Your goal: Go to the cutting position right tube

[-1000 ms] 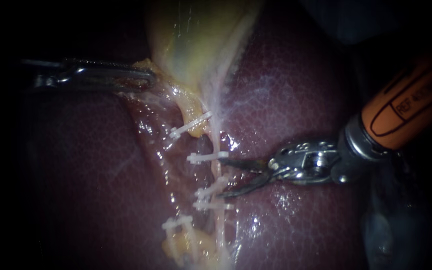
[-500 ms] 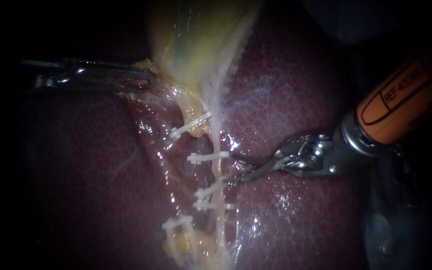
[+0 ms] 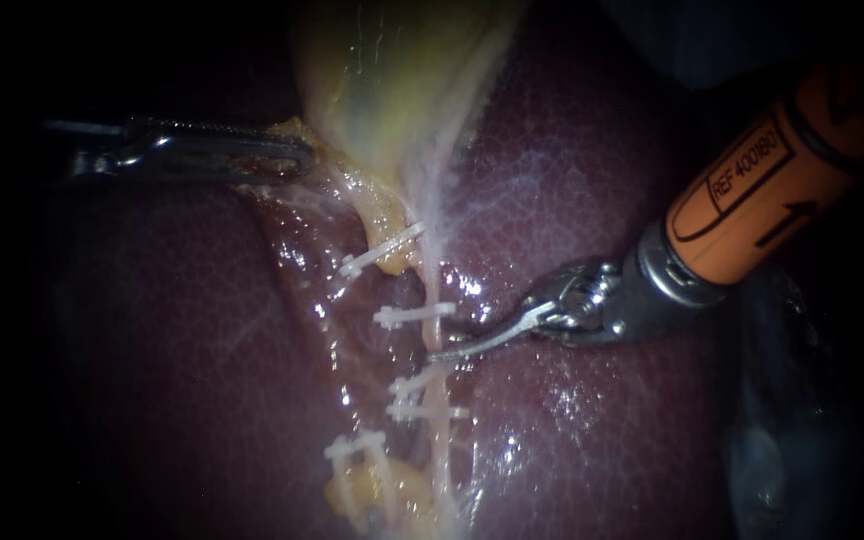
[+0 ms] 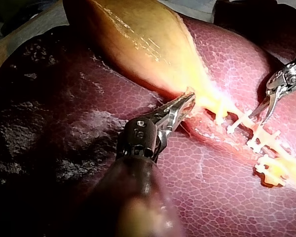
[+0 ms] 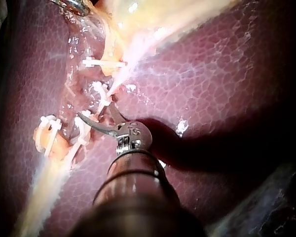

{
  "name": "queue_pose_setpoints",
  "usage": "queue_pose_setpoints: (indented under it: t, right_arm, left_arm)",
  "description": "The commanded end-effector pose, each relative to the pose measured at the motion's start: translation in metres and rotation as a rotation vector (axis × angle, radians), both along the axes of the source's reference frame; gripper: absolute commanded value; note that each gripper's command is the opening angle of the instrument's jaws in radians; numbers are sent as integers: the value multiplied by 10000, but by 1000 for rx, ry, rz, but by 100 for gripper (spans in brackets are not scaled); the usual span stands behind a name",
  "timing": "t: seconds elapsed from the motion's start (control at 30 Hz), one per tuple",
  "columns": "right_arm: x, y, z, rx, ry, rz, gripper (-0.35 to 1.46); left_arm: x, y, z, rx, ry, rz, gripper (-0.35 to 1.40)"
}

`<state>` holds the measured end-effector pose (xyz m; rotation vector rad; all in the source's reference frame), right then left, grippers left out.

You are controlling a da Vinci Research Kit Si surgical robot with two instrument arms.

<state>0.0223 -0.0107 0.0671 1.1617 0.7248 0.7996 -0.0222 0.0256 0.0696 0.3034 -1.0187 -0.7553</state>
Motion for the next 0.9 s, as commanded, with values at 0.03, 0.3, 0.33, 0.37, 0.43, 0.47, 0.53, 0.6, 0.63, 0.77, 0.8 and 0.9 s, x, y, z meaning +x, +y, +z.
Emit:
queue_pose_setpoints:
  t: [0.03,0.3,0.33,0.37,0.43,0.47,0.53,0.6,0.63,0.77,0.8,0.9]
  right_arm:
    - [1,1,2,-4,9,-3,117]
    - [10,-4,19,11,92,18,124]
    - [12,-4,21,13,105,20,124]
    - [15,-4,23,17,121,20,125]
    - [19,-4,24,20,156,22,124]
    - [22,-3,24,1,194,22,120]
    - [27,-3,24,-8,246,30,115]
    - [33,-2,24,-14,303,35,109]
    - [36,-2,24,-19,327,37,105]
    - [47,-1,24,-55,406,18,104]
    - [48,-1,24,-70,419,9,102]
    - [53,-1,23,-117,464,-13,97]
  left_arm:
    - [0,0,0,0,0,0,-35]
    - [0,0,0,0,0,0,-35]
    - [0,0,0,0,0,0,-35]
    - [0,0,0,0,0,0,-35]
    - [0,0,0,0,0,0,-35]
    - [0,0,0,0,0,0,-35]
    - [0,0,0,0,0,0,-35]
    - [0,0,0,0,0,0,-35]
    - [0,0,0,0,0,0,-35]
    - [0,0,0,0,0,0,-35]
    - [0,0,0,0,0,0,-35]
    - [0,0,0,5,-1,-3,-35]
